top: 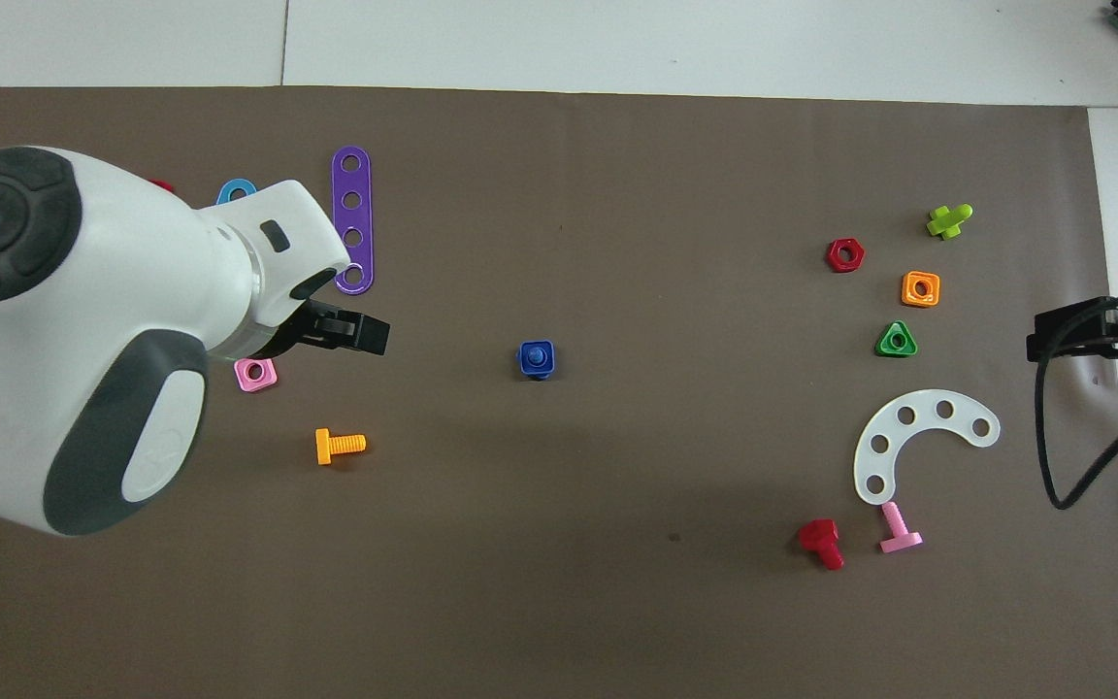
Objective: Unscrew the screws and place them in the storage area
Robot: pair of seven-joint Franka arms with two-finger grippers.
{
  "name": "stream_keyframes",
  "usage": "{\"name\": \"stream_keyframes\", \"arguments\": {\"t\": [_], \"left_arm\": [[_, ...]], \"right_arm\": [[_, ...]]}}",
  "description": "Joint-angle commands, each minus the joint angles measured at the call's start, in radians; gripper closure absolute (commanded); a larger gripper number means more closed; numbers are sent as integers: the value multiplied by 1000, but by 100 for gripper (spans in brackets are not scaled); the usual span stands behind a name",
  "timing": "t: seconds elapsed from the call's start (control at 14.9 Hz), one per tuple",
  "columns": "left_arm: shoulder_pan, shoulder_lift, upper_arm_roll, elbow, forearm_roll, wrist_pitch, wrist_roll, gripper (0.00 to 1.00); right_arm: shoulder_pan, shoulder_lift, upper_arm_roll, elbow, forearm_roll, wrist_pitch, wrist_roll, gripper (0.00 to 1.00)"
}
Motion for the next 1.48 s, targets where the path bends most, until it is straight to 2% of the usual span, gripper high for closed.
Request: {"name": "stream_keyframes", "arguments": {"t": [0.0, 0.2, 0.47, 0.61, 0.94, 1.41], "left_arm": [[-14, 56, -35, -15, -4, 83, -60, 2], [-55, 91, -53, -43, 33, 167, -126, 3], [-57, 120, -98, -78, 34, 247, -149, 3], [-63, 169, -118, -75, 77, 301, -212, 4], [-78, 333, -179, -31, 280, 370, -424, 4], [-134, 438, -179, -14, 336, 462, -536, 10]], "right_arm": [[-7, -6, 4, -2, 7, -7, -28, 0], [-5, -6, 4, -2, 7, -7, -28, 0], [-7, -6, 4, -2, 7, -7, -28, 0], [-5, -6, 2, -2, 7, -7, -28, 0], [-5, -6, 4, -4, 7, -15, -29, 0], [-5, -10, 7, -2, 7, -19, -29, 0]]}}
